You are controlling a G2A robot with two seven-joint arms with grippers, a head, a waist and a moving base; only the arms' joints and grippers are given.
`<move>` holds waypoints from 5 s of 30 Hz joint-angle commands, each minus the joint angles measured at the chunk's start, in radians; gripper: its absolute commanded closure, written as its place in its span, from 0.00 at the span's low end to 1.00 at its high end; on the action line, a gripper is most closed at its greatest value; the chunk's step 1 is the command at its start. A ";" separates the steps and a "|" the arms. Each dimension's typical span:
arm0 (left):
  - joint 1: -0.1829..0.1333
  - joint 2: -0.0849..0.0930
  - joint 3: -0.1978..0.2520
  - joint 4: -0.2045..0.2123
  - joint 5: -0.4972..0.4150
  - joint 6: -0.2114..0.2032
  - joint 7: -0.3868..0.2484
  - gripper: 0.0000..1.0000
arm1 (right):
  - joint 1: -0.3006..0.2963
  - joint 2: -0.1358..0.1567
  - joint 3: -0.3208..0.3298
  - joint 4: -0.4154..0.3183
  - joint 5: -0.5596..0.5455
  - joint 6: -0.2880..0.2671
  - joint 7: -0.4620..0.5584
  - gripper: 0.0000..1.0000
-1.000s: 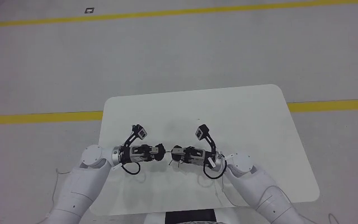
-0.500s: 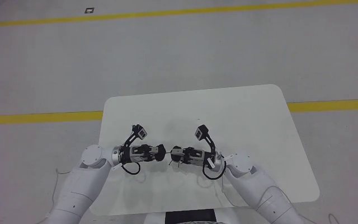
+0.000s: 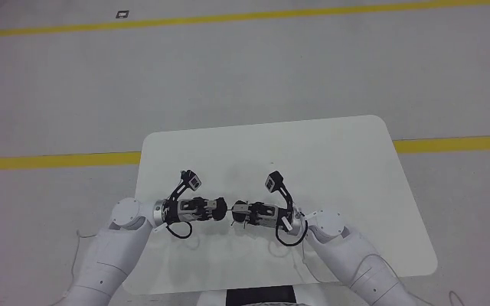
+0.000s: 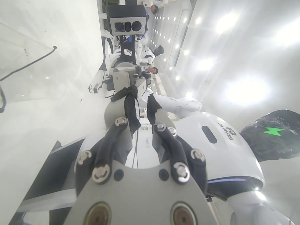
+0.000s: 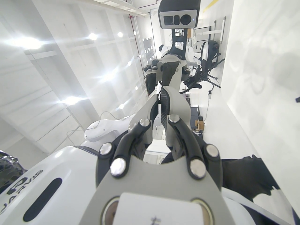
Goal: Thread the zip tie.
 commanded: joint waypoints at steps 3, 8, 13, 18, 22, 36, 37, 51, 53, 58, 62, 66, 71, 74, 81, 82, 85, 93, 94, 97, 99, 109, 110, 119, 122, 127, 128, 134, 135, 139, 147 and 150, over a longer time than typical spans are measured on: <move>0.000 0.000 0.000 0.000 0.000 0.000 0.000 0.85 | 0.003 -0.001 -0.005 0.003 0.001 -0.001 -0.005 1.00; 0.000 0.000 0.000 0.000 0.000 0.000 0.000 0.85 | 0.006 -0.001 -0.009 0.005 0.002 -0.004 -0.014 1.00; 0.000 0.000 0.000 0.000 0.000 0.000 0.000 0.85 | 0.009 -0.002 -0.014 0.008 0.000 -0.005 -0.021 1.00; 0.000 0.000 0.000 0.000 0.000 0.000 0.000 0.85 | 0.013 -0.002 -0.018 0.011 -0.006 -0.005 -0.031 1.00; 0.000 0.000 0.000 0.000 0.000 0.000 0.000 0.86 | 0.010 -0.003 -0.014 0.017 0.004 -0.010 -0.056 1.00; 0.000 0.000 0.000 0.000 0.000 0.000 0.000 0.87 | -0.004 -0.001 0.001 0.009 0.014 -0.033 -0.087 1.00; 0.000 0.000 0.000 0.000 0.000 0.000 0.000 0.87 | -0.004 -0.001 -0.001 0.007 0.010 -0.034 -0.087 1.00; 0.000 0.000 0.000 0.000 0.000 0.000 0.000 0.87 | 0.002 -0.003 -0.023 -0.003 -0.013 -0.021 -0.096 1.00; 0.000 0.000 0.000 0.000 0.000 0.000 0.000 0.88 | 0.004 -0.004 -0.027 -0.002 -0.015 -0.020 -0.098 1.00; 0.000 0.000 0.000 0.000 0.000 0.000 0.000 0.88 | 0.007 -0.005 -0.030 0.002 -0.013 -0.022 -0.097 1.00; 0.000 0.000 0.000 0.000 0.000 0.000 0.000 0.89 | 0.008 -0.005 -0.031 0.003 -0.011 -0.026 -0.096 1.00; 0.000 0.000 0.000 0.000 0.000 0.000 0.000 0.91 | 0.007 -0.005 -0.031 0.000 -0.008 -0.030 -0.094 1.00; 0.000 0.000 0.000 0.000 0.000 0.000 0.000 0.92 | 0.007 -0.004 -0.034 -0.002 -0.010 -0.027 -0.089 1.00; 0.000 0.000 0.000 0.000 0.000 0.000 0.000 0.92 | 0.008 -0.005 -0.036 -0.002 -0.010 -0.026 -0.088 1.00; 0.000 0.000 0.000 0.000 0.000 0.000 0.000 0.93 | 0.011 -0.005 -0.040 -0.002 -0.009 -0.027 -0.087 1.00; 0.000 0.000 0.000 0.000 0.000 0.000 0.000 0.93 | 0.011 -0.005 -0.040 -0.002 -0.008 -0.028 -0.087 1.00; 0.000 0.000 0.000 0.000 0.000 0.000 0.000 0.93 | 0.010 -0.005 -0.039 -0.002 -0.008 -0.030 -0.088 1.00; 0.000 0.000 0.000 0.000 0.000 0.000 0.000 0.92 | 0.009 -0.004 -0.034 -0.002 -0.005 -0.034 -0.089 1.00; 0.000 0.000 0.000 0.000 0.000 0.000 0.000 0.92 | 0.008 -0.004 -0.034 -0.002 -0.005 -0.035 -0.089 1.00; 0.000 0.000 0.000 0.000 0.000 0.000 0.000 0.92 | 0.008 -0.003 -0.035 -0.003 -0.005 -0.034 -0.089 1.00; 0.000 0.000 0.000 0.000 0.000 0.000 0.000 0.92 | 0.008 -0.003 -0.036 -0.002 -0.006 -0.033 -0.090 1.00; 0.000 0.000 0.000 0.000 0.000 0.000 0.000 0.93 | 0.012 -0.004 -0.040 0.000 -0.011 -0.029 -0.091 1.00; 0.000 0.000 0.000 0.000 0.000 0.000 0.000 0.93 | 0.012 -0.004 -0.040 0.000 -0.010 -0.029 -0.091 1.00; 0.000 0.000 0.000 0.000 0.000 0.000 0.000 0.92 | 0.008 -0.002 -0.035 -0.007 -0.015 -0.035 -0.093 1.00; 0.000 0.000 0.000 0.000 0.000 0.000 0.000 0.92 | 0.008 -0.001 -0.036 -0.009 -0.018 -0.033 -0.095 1.00; 0.000 0.000 0.000 0.000 0.000 0.000 0.000 0.93 | 0.012 -0.002 -0.040 -0.010 -0.019 -0.028 -0.098 1.00; 0.000 0.000 0.000 0.000 0.000 0.000 0.000 0.93 | 0.013 -0.003 -0.041 -0.011 -0.020 -0.028 -0.099 1.00; 0.000 0.000 0.000 0.000 0.000 0.000 0.000 0.93 | 0.017 -0.004 -0.046 -0.012 -0.021 -0.027 -0.100 1.00; 0.000 0.000 0.000 0.000 0.000 0.000 0.000 0.93 | 0.017 -0.004 -0.046 -0.012 -0.021 -0.027 -0.100 1.00; 0.000 0.000 0.000 0.000 0.000 0.000 0.000 0.93 | 0.017 -0.004 -0.048 -0.012 -0.020 -0.029 -0.100 1.00; 0.000 0.000 0.000 0.000 0.000 0.000 0.000 1.00 | 0.016 -0.004 -0.047 -0.014 -0.017 -0.034 -0.098 1.00; 0.000 0.000 0.000 0.000 0.000 0.000 0.000 1.00 | 0.016 -0.004 -0.047 -0.014 -0.016 -0.033 -0.098 1.00</move>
